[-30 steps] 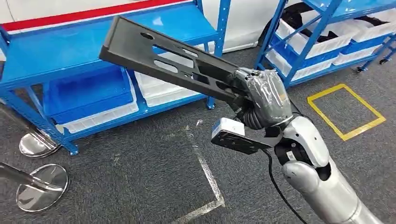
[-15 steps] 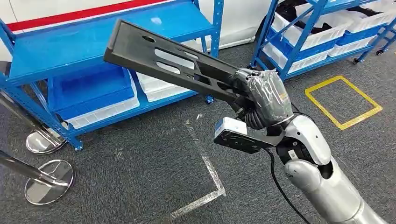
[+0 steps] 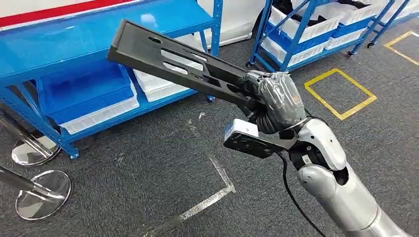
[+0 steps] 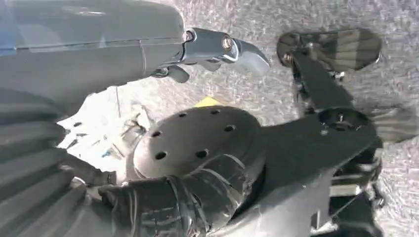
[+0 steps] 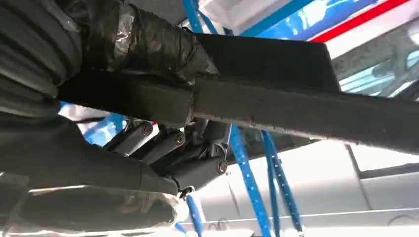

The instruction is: Take the parts from the cabinet and place them on the table.

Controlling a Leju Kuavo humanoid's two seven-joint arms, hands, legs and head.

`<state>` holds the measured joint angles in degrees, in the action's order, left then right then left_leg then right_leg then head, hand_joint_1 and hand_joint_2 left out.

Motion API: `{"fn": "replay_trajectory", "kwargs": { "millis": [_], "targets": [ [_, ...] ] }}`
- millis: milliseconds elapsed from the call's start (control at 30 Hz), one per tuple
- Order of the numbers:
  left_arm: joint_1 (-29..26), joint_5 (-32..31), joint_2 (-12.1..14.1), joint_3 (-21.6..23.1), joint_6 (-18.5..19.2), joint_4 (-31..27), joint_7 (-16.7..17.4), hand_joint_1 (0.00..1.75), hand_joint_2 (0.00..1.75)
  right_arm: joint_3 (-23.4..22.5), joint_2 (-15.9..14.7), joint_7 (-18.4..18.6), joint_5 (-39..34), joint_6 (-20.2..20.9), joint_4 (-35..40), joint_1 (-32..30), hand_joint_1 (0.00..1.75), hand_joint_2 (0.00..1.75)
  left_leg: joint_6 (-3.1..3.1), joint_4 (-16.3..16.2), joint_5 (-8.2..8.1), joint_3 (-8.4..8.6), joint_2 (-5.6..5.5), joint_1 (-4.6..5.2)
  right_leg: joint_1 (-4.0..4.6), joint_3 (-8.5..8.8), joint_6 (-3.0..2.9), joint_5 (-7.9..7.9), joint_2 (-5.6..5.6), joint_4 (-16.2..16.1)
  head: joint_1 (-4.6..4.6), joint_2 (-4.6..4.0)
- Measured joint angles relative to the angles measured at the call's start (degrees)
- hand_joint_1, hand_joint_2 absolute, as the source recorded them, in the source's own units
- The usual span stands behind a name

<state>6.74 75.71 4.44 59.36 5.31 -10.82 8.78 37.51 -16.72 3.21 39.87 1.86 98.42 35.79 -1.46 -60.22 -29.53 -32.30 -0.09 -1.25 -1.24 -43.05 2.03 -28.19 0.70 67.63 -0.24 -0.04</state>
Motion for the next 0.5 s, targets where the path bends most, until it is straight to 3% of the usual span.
{"fn": "replay_trajectory", "kwargs": {
  "millis": [33,67,100,133,167,200,233,267,300,400,433,467,500],
  "targets": [
    [0.0,0.1,0.0,-0.1,-0.1,0.0,-0.5,0.00,1.75,0.0,0.0,0.0,-0.1,0.0,-0.1,0.1,1.75,1.75,-0.27,0.0,0.29,-0.36,0.56,0.25,-0.02,-0.94,0.02,-2.39,-0.22,4.0,0.02,0.00],
    [-0.1,0.2,0.0,-0.1,-0.3,0.0,-0.9,0.00,1.75,0.0,0.0,0.0,-0.1,0.0,-0.2,0.0,1.75,1.75,-0.38,0.0,0.62,-0.82,1.13,0.47,0.00,-1.74,-0.05,-3.40,-0.31,7.7,0.11,0.00],
    [-0.1,0.5,0.1,-0.2,-0.3,0.0,-1.3,0.00,1.75,0.0,0.0,0.0,-0.1,0.0,-0.3,0.0,1.75,1.75,-0.51,0.0,1.00,-1.32,1.81,0.72,0.09,-1.77,-0.24,-2.38,-0.34,9.7,0.09,0.00],
    [-0.1,0.7,0.1,-0.2,-0.3,0.0,-1.6,0.00,1.75,0.0,0.0,0.1,-0.1,0.0,-0.4,0.0,1.75,1.75,-0.57,0.0,1.37,-1.85,2.43,0.98,0.24,-0.81,-0.57,-0.40,-0.38,9.3,0.13,0.00],
    [-0.1,0.7,0.1,-0.3,-0.3,0.0,-1.7,0.00,1.75,0.0,0.0,0.2,-0.1,0.0,-0.4,0.0,1.75,1.75,-0.61,0.0,1.63,-2.28,2.92,1.20,0.49,1.03,-1.04,1.32,-0.54,7.1,0.11,0.00],
    [-0.1,0.7,0.1,-0.3,-0.4,0.0,-1.8,0.00,1.75,0.0,0.0,0.3,-0.2,0.0,-0.4,0.0,1.75,1.75,-0.58,0.0,1.90,-2.56,3.45,1.42,0.95,4.28,-1.79,2.76,-1.09,2.7,0.09,0.00],
    [-0.1,0.7,0.0,-0.3,-0.5,0.0,-1.8,0.00,1.75,0.0,0.0,0.3,-0.2,0.0,-0.4,0.1,1.75,1.75,-0.57,0.0,2.07,-2.54,3.96,1.49,1.76,8.05,-2.82,2.56,-3.04,-2.5,0.04,0.00],
    [-0.1,0.7,-0.3,-0.3,-0.6,0.0,-1.9,0.00,1.75,0.0,0.0,0.4,-0.2,0.0,-0.3,0.3,1.75,1.75,-0.34,0.0,2.20,-2.65,4.48,1.75,2.51,10.35,-3.69,0.66,-5.61,-6.1,0.00,0.00],
    [-0.2,0.7,-0.3,-0.3,-0.9,0.0,-2.0,0.00,1.75,0.0,0.0,0.4,-0.2,0.0,-0.3,0.5,1.75,1.75,-0.01,0.1,2.47,-2.62,5.08,1.52,2.91,10.91,-3.70,0.39,-5.63,-7.8,0.02,0.00],
    [0.0,0.7,-0.4,-0.3,-1.3,0.0,-2.1,0.00,1.75,0.0,0.0,0.4,-0.2,0.0,-0.3,0.8,1.75,1.75,1.02,1.0,3.34,-2.34,7.19,1.35,3.12,10.65,-4.21,1.46,-3.49,-9.8,-0.02,0.00],
    [0.0,0.7,-0.3,-0.4,-1.4,0.0,-2.1,0.00,1.75,0.0,0.0,0.4,-0.3,0.0,-0.3,0.6,1.75,1.75,1.19,0.3,2.40,-2.90,5.02,1.09,2.35,11.12,-4.08,2.25,-3.16,-10.8,0.04,0.00],
    [0.0,0.7,-0.3,-0.4,-1.4,0.0,-2.2,0.00,1.75,0.0,0.0,0.4,-0.3,0.0,-0.4,0.8,1.75,1.75,1.35,-1.3,0.70,-3.50,2.42,1.05,2.26,10.95,-4.31,2.70,-2.44,-11.2,0.09,0.00],
    [-0.2,0.7,-0.4,-0.4,-1.6,0.0,-2.2,0.00,1.75,0.0,0.0,0.5,-0.3,0.0,-0.4,1.0,1.75,1.75,1.50,-5.1,-1.96,-4.89,1.21,1.03,2.19,10.59,-4.60,3.06,-1.95,-11.1,-0.22,0.00]
  ]
}}
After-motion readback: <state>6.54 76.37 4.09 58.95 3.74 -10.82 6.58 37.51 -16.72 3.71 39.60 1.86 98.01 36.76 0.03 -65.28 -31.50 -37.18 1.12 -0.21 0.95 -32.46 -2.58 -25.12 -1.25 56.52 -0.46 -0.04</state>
